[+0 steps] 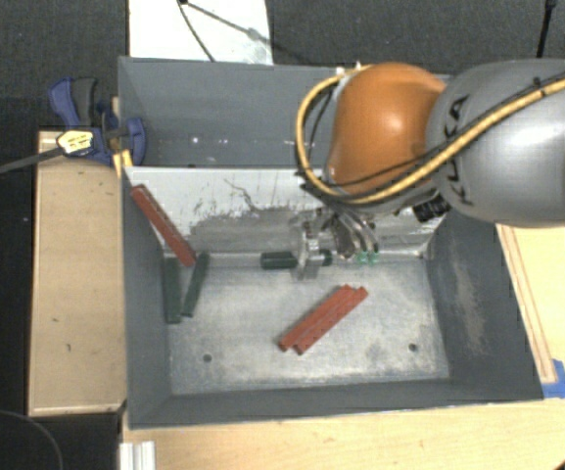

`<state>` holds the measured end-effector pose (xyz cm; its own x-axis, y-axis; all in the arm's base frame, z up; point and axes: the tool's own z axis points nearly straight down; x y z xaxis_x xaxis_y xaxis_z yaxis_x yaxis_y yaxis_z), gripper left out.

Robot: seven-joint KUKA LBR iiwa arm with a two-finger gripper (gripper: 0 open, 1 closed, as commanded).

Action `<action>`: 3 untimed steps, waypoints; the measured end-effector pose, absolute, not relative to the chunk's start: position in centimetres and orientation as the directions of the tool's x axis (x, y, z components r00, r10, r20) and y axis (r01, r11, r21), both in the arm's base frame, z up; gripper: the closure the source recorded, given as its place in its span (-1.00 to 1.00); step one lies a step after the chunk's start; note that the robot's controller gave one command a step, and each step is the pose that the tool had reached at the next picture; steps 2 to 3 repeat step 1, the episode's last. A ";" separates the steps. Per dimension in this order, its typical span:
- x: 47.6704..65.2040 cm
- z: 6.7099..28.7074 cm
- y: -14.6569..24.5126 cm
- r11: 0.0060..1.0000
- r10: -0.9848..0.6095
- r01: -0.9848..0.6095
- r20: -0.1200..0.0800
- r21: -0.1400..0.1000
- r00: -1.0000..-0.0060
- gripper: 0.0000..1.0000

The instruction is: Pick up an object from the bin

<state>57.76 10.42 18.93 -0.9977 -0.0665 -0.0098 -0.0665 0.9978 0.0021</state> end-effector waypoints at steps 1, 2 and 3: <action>58.2 32.4 10.2 0.999 -0.041 -0.041 -0.014 0.002 -0.999 1.00; 58.2 32.4 10.2 0.999 -0.041 -0.041 -0.014 0.002 -0.999 1.00; 58.2 32.4 10.2 0.999 -0.041 -0.041 -0.014 0.002 -0.999 1.00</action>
Offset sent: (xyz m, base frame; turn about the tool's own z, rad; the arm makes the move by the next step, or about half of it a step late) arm 0.0020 -0.0025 0.1290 0.0307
